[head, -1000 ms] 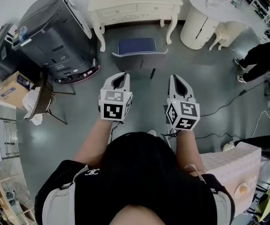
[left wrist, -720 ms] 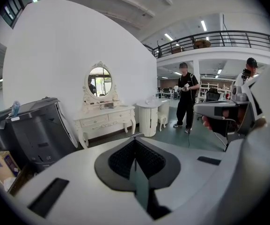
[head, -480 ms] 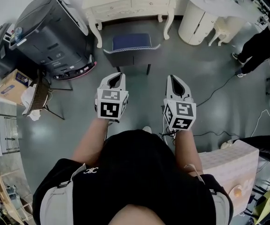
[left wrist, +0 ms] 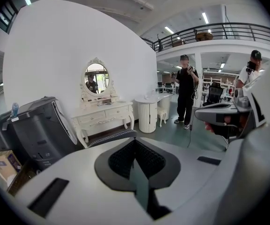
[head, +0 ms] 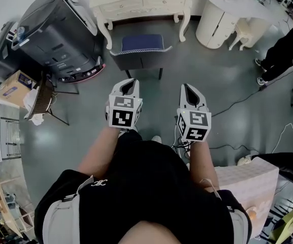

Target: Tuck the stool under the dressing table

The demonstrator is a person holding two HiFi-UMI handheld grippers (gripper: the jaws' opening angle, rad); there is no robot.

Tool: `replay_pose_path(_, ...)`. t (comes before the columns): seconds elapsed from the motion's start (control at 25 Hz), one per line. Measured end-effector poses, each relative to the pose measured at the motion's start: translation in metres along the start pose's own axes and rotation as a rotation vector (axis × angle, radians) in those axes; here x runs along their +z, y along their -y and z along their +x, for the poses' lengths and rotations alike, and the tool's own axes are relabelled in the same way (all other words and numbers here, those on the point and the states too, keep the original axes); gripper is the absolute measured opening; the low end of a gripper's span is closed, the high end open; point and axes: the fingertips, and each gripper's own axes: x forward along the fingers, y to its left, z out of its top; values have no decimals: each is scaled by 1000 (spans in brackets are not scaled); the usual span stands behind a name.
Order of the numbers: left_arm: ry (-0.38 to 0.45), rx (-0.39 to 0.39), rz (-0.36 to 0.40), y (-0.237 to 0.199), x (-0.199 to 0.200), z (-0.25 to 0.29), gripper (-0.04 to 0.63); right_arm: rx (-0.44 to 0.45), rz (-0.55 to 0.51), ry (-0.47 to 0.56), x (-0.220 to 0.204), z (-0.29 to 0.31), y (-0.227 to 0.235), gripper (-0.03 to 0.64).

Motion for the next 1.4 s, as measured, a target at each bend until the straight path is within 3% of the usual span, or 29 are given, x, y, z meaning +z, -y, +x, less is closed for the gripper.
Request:
replay_pose_path(0.48, 16, 27, -51, -30, 8, 34, 6, 63, -96, -10, 12, 51, -9, 8)
replay_pose_path(1.2, 43, -10, -73, -106, 60, 140, 6, 27, -173, -41, 43, 168, 1, 8)
replay_pose_path(1.4, 3, -4, -121, -116, 45, 153, 6, 55, -181, -86, 37, 192, 3, 8)
